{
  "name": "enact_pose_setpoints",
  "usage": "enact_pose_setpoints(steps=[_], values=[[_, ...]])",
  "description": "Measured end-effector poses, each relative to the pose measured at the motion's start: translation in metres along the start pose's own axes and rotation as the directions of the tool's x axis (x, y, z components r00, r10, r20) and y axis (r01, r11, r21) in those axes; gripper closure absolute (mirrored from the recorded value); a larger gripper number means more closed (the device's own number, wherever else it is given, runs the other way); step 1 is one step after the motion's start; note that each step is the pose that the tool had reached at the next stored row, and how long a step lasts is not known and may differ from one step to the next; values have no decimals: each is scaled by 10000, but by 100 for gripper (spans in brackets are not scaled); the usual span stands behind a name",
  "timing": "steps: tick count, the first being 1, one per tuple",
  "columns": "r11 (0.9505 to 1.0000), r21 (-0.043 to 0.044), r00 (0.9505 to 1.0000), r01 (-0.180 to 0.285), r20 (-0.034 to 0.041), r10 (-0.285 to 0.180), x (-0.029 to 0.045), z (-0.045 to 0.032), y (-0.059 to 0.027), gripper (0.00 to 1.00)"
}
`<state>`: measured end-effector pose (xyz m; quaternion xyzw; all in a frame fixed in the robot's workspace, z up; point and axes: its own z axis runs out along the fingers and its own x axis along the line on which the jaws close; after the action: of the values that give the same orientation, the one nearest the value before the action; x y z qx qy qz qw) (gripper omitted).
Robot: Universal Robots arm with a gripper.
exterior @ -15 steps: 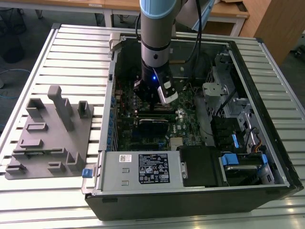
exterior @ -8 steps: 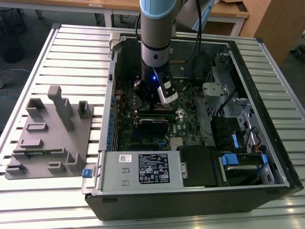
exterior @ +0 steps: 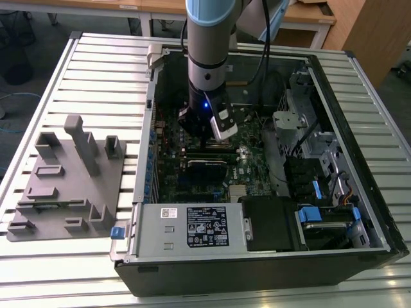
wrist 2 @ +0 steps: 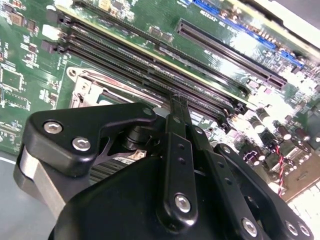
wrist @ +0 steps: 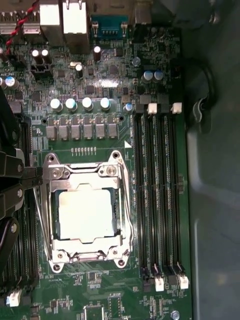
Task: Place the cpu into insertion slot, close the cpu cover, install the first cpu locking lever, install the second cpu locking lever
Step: 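Install the second cpu locking lever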
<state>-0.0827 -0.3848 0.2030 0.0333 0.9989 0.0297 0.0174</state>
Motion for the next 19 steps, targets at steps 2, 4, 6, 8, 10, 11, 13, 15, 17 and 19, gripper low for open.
enact_pose_setpoints(steps=[2,4,6,8,10,11,13,15,17,19], values=[[10000,-37,10000,-2,-2,2,19,-1,-1,90],[10000,-45,10000,-1,-2,1,23,0,-1,90],[10000,-46,10000,-1,-2,1,27,0,-2,90],[10000,-53,10000,-2,-3,2,33,-1,-2,90],[10000,-70,10000,-3,-4,3,41,-1,-2,90],[10000,-81,10000,-3,-4,3,43,-1,-2,90],[9999,-105,10000,-4,-7,4,50,-2,-3,90],[9999,-144,10000,-5,-9,5,59,-1,-3,90],[9998,-181,10000,-7,-12,6,67,-2,-4,90],[9998,-204,10000,-8,-12,7,74,-1,-4,90]])
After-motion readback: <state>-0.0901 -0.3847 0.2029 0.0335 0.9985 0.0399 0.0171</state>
